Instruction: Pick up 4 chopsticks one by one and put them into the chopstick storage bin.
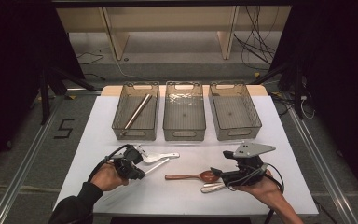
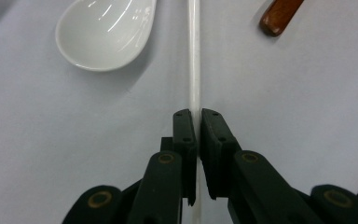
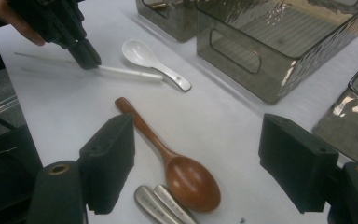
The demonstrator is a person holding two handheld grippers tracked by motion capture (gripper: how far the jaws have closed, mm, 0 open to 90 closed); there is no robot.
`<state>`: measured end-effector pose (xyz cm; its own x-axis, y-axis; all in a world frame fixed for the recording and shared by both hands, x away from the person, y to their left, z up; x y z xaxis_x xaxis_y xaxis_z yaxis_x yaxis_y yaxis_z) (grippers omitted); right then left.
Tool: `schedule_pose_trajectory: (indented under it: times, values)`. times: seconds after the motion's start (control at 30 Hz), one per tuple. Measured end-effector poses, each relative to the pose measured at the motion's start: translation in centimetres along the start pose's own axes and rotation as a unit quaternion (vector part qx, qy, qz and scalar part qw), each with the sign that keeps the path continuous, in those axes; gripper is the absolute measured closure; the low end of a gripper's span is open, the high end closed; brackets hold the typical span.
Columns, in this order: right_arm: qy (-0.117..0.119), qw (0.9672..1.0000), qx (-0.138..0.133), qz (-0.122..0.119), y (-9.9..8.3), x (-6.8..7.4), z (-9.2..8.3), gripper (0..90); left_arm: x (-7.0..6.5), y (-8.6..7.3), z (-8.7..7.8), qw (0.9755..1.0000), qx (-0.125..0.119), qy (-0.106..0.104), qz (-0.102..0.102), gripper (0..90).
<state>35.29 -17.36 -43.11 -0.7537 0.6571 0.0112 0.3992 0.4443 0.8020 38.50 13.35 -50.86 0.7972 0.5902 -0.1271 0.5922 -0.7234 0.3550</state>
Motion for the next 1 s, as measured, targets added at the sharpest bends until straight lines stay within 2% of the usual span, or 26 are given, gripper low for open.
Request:
schedule_pose_trajectory:
  times: [0.33, 0.5, 0.67, 1.0]
  values:
    - [0.0, 1.0, 0.0, 0.0, 0.0, 0.0, 0.0, 27.9, -0.5, 0.7, -1.5, 0.9995, -0.03, -0.005, 0.008, 84.3]
    - [-0.001, 1.0, 0.0, 0.001, 0.0, 0.0, 0.0, 27.8, -0.6, 1.3, -2.3, 0.9984, -0.056, -0.007, 0.001, 84.3]
    - [0.0, 1.0, -0.001, 0.004, 0.0, -0.1, 0.1, 27.8, 0.0, 1.5, -2.6, 0.9973, -0.071, -0.01, -0.01, 84.2]
    - [-0.002, 1.0, -0.002, 0.005, -0.1, -0.1, 0.0, 27.8, 1.2, 2.7, -4.6, 0.9934, -0.112, -0.004, -0.026, 84.2]
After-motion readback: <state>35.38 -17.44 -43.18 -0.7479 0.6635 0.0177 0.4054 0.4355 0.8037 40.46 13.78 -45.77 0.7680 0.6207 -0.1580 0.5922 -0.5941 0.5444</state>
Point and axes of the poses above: each handheld gripper's, and its own axes: z roughly forward along the jaws, y roughly out of its top, x roughly to its left, the point moved 6 cm from there along z, roughly forward along the jaws, and after that the axes turned 2 degrees about -y, right-handed, at the moved point
